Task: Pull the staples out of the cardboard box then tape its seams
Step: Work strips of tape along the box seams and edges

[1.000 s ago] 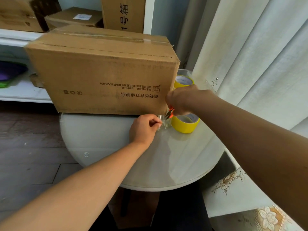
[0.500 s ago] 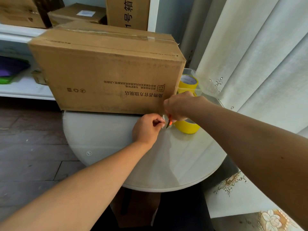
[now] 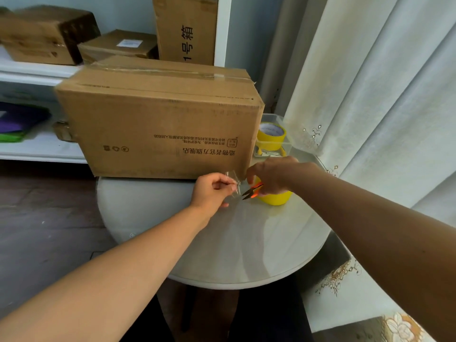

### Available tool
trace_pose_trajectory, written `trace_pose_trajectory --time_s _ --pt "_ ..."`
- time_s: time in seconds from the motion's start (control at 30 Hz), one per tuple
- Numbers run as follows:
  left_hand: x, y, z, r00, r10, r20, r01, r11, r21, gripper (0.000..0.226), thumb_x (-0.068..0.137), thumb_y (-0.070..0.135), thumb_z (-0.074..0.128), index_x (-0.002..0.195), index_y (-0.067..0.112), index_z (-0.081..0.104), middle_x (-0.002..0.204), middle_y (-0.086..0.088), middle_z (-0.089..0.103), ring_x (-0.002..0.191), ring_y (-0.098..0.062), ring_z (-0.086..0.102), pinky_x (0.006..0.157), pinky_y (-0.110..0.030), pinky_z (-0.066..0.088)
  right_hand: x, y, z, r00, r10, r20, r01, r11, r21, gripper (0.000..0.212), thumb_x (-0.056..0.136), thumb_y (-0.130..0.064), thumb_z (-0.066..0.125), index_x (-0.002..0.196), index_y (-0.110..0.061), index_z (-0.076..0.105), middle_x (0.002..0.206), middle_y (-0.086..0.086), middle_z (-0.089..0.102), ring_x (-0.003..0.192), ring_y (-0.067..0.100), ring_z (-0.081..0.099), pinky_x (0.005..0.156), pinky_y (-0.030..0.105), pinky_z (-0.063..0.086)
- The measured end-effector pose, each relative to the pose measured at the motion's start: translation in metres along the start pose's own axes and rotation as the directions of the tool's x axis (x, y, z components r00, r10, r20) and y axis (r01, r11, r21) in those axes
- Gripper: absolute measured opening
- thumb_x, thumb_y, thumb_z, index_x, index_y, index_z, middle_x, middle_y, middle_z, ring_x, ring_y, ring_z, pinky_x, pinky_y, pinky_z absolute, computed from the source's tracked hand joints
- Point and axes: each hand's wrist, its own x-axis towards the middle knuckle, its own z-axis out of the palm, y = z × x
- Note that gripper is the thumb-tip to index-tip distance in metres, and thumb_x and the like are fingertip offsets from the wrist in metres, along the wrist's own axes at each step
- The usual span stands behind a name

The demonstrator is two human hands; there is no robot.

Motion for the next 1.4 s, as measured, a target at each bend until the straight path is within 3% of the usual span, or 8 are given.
trace_pose_trajectory --time_s 0.2,0.4,0.53,0.63,0.8,1.0,1.17,1.4 --pt "0.004 0.027 -0.011 0.997 0.021 0.071 -0.032 0.987 0.155 0.013 0.091 0.010 0.059 0.083 0.019 0.061 0.089 -0.004 0.064 0.080 -0.011 0.057 0.045 -0.019 0.045 0.002 -0.001 0.003 0.995 -0.058 0.080 0.055 0.998 0.035 0.064 0.083 -0.052 0.065 0.138 -0.025 0.044 0.086 -0.006 0.070 0.092 0.015 0.067 0.068 0.024 0.046" --pt "0.000 0.062 -0.015 0.969 0.084 0.234 -0.161 0.928 0.336 0.015 0.097 0.015 0.049 0.087 0.015 0.060 0.077 0.003 0.063 0.065 -0.004 0.052 0.041 -0.015 0.041 -0.004 -0.019 0.027 0.996 -0.074 0.054 0.076 0.997 -0.027 0.045 0.081 -0.042 0.065 0.121 -0.021 0.059 0.102 -0.001 0.069 0.100 0.020 0.064 0.065 0.028 0.046" --pt "-0.002 0.084 -0.021 0.957 0.125 0.263 -0.226 0.890 0.396 0.014 0.096 0.014 0.051 0.085 0.014 0.060 0.072 0.003 0.062 0.063 -0.002 0.053 0.041 -0.015 0.043 -0.011 -0.027 0.040 0.988 -0.097 0.118 0.088 0.992 0.087 0.079 0.083 -0.030 0.067 0.148 -0.017 0.023 0.125 0.009 0.059 0.114 0.028 0.057 0.083 0.035 0.050" --pt "-0.004 0.092 -0.027 0.955 0.127 0.266 -0.231 0.884 0.406 0.013 0.096 0.015 0.051 0.090 0.010 0.062 0.074 0.002 0.063 0.064 0.000 0.055 0.044 -0.016 0.045 -0.018 -0.030 0.035 0.984 -0.102 0.146 0.090 0.992 0.089 0.088 0.078 -0.037 0.075 0.148 -0.019 0.025 0.137 0.007 0.050 0.124 0.029 0.050 0.094 0.040 0.048" --pt "-0.006 0.104 -0.037 0.931 0.115 0.346 -0.287 0.815 0.503 0.014 0.096 0.016 0.051 0.093 0.008 0.062 0.080 0.001 0.066 0.069 -0.001 0.058 0.048 -0.020 0.047 -0.019 -0.006 -0.004 0.991 0.114 -0.076 -0.095 0.971 0.221 0.025 0.091 -0.020 0.058 0.114 -0.011 0.060 0.099 0.000 0.069 0.096 0.022 0.067 0.085 0.034 0.052" --pt "-0.003 0.133 -0.041 0.901 0.126 0.416 -0.373 0.717 0.589 0.009 0.095 0.018 0.054 0.093 0.015 0.062 0.083 -0.002 0.065 0.074 -0.011 0.058 0.049 -0.021 0.048 -0.031 0.015 -0.048 0.896 0.243 -0.372 0.224 0.476 0.851 0.031 0.086 -0.035 0.068 0.089 -0.004 0.068 0.080 0.007 0.069 0.074 0.019 0.066 0.070 0.033 0.057" --pt "0.000 0.153 -0.040 0.912 0.134 0.387 -0.359 0.719 0.596 0.006 0.092 0.019 0.059 0.094 0.017 0.065 0.080 -0.001 0.066 0.074 -0.014 0.059 0.049 -0.022 0.047 -0.028 0.014 -0.059 0.795 0.305 -0.524 0.264 0.604 0.752 0.013 0.081 -0.023 0.075 0.073 -0.020 0.065 0.069 -0.007 0.061 0.074 0.014 0.062 0.069 0.031 0.054" --pt "0.005 0.204 -0.039 0.942 -0.203 0.266 0.068 0.894 0.442 0.023 0.086 0.015 0.067 0.107 0.005 0.068 0.079 0.000 0.064 0.064 -0.006 0.049 0.053 -0.017 0.045 -0.043 0.010 -0.078 0.541 0.294 -0.788 0.180 0.875 0.450 0.011 0.089 -0.031 0.062 0.093 -0.024 0.069 0.093 -0.003 0.069 0.086 0.019 0.064 0.074 0.039 0.055"
